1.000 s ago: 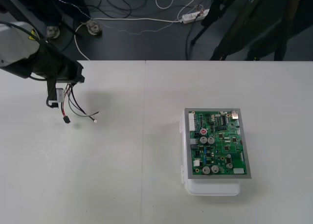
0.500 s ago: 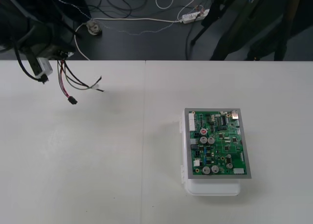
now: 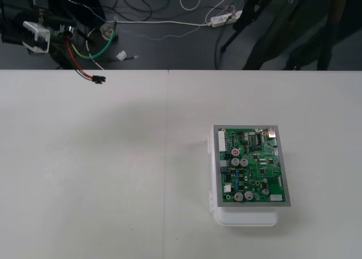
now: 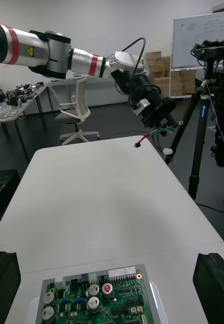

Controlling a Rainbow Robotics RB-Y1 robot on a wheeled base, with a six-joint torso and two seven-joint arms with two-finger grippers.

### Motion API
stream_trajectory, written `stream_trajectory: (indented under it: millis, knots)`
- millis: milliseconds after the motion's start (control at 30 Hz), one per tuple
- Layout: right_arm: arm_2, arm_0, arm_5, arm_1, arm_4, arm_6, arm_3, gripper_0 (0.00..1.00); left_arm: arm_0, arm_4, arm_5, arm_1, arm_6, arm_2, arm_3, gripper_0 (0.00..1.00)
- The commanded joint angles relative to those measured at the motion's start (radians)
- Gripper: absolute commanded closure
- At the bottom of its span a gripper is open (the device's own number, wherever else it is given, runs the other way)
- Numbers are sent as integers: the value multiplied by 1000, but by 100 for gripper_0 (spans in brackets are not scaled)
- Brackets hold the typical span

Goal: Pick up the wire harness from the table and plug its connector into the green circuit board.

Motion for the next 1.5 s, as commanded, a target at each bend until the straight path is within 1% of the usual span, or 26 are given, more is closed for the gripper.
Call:
stream_trajectory:
  millis: [33,467,567,667,767,800,867,900,967,1000,1067,1200,1300,1500]
  knots:
    - [9,-19,-6,-43,3,-61,1,0,0,89,-63,58,130,38,-19,100]
    - [9,-19,-6,-43,3,-61,1,0,2,3,-158,44,523,230,-73,100]
    - [9,-19,-6,-43,3,-61,1,0,22,-9,-164,44,610,282,-94,100]
    - [9,-19,-6,-43,3,-61,1,0,72,-37,-162,35,707,373,-132,100]
    - [9,-19,-6,-43,3,-61,1,0,155,-129,-162,10,807,525,-195,100]
    - [9,-19,-6,-43,3,-61,1,0,170,-146,-162,4,822,549,-208,100]
    - [9,-19,-6,-43,3,-61,1,0,243,-204,-161,-20,880,666,-258,100]
    - [9,-19,-6,-43,3,-61,1,0,258,-218,-162,-30,897,693,-274,100]
    - [9,-19,-6,-43,3,-61,1,0,328,-281,-170,-65,965,798,-340,100]
    - [9,-19,-6,-43,3,-61,1,0,344,-293,-173,-74,979,821,-350,100]
    - [9,-19,-6,-43,3,-61,1,0,407,-352,-185,-108,1038,905,-413,100]
    - [9,-19,-6,-43,3,-61,1,0,494,-419,-195,-152,1114,999,-511,100]
    - [9,-19,-6,-43,3,-61,1,0,560,-503,-236,-214,1190,1074,-599,100]
    - [9,-19,-6,-43,3,-61,1,0,634,-609,-319,-341,1313,1144,-723,100]
